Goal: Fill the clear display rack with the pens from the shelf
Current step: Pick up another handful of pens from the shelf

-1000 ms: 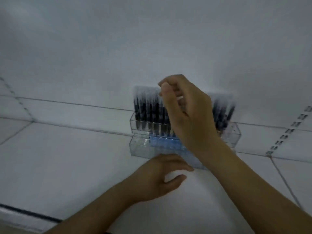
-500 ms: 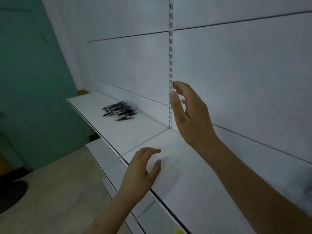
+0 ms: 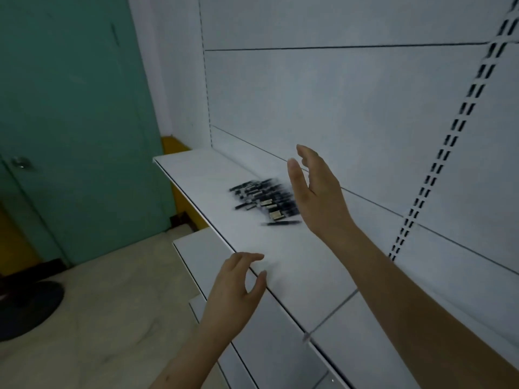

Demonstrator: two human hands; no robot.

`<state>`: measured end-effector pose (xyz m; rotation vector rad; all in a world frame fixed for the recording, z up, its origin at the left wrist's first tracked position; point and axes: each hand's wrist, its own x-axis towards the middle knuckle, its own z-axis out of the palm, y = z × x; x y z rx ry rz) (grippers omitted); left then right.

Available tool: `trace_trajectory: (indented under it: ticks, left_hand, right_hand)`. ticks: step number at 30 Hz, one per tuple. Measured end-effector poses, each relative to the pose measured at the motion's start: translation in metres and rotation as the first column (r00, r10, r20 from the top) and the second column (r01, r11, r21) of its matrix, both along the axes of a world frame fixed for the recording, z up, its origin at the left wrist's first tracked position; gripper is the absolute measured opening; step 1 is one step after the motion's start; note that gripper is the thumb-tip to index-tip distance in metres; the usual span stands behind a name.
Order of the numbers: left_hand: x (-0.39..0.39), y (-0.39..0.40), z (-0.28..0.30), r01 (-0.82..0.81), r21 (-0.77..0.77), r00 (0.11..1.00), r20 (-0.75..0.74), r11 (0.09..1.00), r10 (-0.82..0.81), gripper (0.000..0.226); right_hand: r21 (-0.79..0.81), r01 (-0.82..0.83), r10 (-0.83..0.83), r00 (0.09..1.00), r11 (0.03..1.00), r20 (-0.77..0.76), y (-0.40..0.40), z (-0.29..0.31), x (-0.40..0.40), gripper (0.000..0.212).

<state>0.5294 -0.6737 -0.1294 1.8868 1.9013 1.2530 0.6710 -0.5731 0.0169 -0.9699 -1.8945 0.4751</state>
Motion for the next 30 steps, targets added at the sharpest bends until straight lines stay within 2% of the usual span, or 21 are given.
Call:
trace_trajectory:
  ticks: [8, 14, 19, 22, 26, 30]
  left_hand:
    - [-0.059, 0.105, 0.010, 0.016, -0.003, 1.000, -0.016, 1.000, -0.016, 0.030]
    - [-0.101, 0.186, 0.024, -0.002, -0.013, 0.998, -0.067, 1.000, 0.001, 0.029]
    - [-0.128, 0.246, 0.022, -0.055, -0.052, 0.998, -0.039, 0.997, 0.053, 0.043]
    - [-0.136, 0.284, 0.021, -0.054, -0.143, 0.996, -0.079, 0.988, 0.043, 0.059]
    - [-0.143, 0.331, 0.016, -0.005, -0.345, 0.991, -0.125, 0.939, -0.040, 0.080]
    - [-0.148, 0.357, 0.012, 0.085, -0.416, 0.961, -0.207, 0.905, -0.186, 0.084]
  right_hand:
    - [-0.007, -0.055, 0.055, 0.998, 0.998, -0.036, 0.104, -0.015, -0.078, 0.060]
    - [-0.044, -0.026, 0.022, 0.997, 0.999, -0.079, 0.176, -0.019, -0.109, 0.060]
    - [-0.116, 0.024, -0.036, 0.995, 0.993, -0.096, 0.206, -0.041, -0.115, 0.061]
    - [-0.157, 0.103, -0.111, 0.993, 0.982, -0.040, 0.213, -0.059, -0.114, 0.059]
    - [-0.215, 0.271, -0.264, 0.963, 0.938, 0.061, 0.215, -0.088, -0.113, 0.052]
    - [-0.251, 0.413, -0.376, 0.908, 0.875, 0.183, 0.209, -0.116, -0.121, 0.053]
